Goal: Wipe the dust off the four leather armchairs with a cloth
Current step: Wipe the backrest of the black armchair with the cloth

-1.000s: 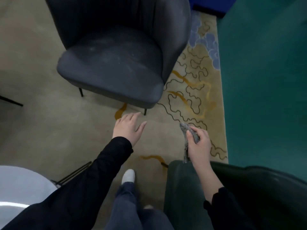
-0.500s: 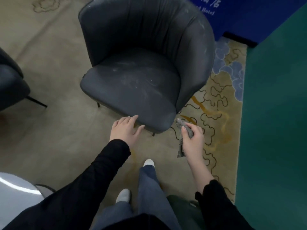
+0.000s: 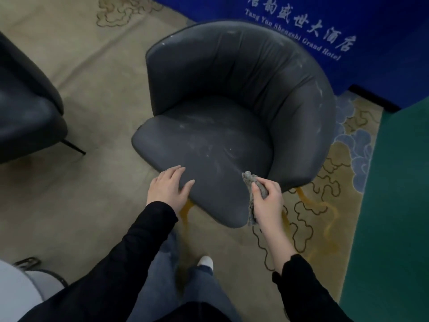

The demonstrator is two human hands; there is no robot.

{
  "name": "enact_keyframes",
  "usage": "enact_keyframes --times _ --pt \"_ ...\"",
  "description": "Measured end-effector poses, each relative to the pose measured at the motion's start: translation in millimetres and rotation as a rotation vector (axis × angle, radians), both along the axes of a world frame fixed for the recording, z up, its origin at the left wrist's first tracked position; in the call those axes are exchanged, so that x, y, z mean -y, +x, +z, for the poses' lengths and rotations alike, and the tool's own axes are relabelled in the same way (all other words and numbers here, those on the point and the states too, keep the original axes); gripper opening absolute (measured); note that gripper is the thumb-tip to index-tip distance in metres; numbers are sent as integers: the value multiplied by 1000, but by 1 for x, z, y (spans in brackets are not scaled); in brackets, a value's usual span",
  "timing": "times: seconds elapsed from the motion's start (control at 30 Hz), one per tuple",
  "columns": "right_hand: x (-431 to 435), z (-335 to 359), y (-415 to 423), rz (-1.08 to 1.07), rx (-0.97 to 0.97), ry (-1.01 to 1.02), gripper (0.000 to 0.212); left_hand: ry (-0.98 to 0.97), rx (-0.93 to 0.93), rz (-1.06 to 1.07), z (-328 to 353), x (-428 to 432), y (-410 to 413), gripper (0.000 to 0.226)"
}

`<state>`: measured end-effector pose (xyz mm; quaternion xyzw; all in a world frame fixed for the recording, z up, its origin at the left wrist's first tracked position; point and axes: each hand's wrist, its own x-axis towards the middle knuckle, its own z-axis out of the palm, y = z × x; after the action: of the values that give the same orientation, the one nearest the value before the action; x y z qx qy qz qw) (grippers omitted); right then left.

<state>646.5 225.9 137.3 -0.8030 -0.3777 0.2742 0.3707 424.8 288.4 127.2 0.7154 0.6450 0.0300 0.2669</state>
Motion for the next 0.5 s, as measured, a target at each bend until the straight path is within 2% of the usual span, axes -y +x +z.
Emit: enact_keyframes --times 0.17,0.5 --pt "-80 -1 -25 15 -21 22 20 27 31 22 -6 -82 -17 53" --pt "-228 -6 -85 -29 -31 15 21 48 31 -120 -17 -273 -46 54"
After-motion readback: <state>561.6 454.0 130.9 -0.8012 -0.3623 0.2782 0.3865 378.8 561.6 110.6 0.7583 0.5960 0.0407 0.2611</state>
